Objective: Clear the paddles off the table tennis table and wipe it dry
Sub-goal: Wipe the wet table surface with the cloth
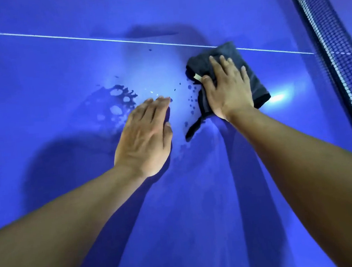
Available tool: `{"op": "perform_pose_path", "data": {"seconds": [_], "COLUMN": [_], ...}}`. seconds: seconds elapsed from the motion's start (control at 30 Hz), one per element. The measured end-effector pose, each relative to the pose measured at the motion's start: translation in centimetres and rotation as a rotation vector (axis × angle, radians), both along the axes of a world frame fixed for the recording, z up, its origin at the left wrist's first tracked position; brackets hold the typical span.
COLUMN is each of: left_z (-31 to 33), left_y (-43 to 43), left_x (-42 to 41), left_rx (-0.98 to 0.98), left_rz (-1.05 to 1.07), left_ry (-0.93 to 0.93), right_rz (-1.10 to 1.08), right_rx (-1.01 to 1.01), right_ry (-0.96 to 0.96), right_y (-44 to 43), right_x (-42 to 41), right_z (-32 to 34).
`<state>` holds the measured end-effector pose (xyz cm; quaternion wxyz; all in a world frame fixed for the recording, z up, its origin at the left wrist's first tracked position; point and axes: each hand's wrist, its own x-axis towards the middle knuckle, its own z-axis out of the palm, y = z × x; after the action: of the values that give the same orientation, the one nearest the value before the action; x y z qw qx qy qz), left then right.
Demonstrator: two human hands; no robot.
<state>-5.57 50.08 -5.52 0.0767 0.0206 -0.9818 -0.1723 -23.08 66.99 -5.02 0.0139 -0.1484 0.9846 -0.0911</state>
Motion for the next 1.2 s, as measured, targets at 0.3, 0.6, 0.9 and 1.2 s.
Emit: {"op": "perform_pose_path", "data": {"seconds": [0.3, 0.6, 0.9, 1.2], "left_z": [0.4, 0.3, 0.1, 0.2], "left_y": [1.4, 6.8, 10.5, 10.9], "left_x": [7.3, 32.2, 46.6, 51.3], "left_rx": [0.028, -0.076, -0.056, -0.035], "left_rz": [-0.037, 0.005, -0.007, 0.026], "left_ry": [0.082, -0.045, -0.042, -0.091], "right_rz": [0.106, 0.159, 0.18, 0.062], "right_rx": [-0.003, -0.046, -0.078, -0.056], "right_ry": [-0.017, -0.04, -0.048, -0.025], "right_y": [1.1, 4.7, 9.5, 9.4], "right_x": [13.5, 30.6, 49.5, 60.0], "right_z": [0.2, 0.4, 0.2, 0.0]}}
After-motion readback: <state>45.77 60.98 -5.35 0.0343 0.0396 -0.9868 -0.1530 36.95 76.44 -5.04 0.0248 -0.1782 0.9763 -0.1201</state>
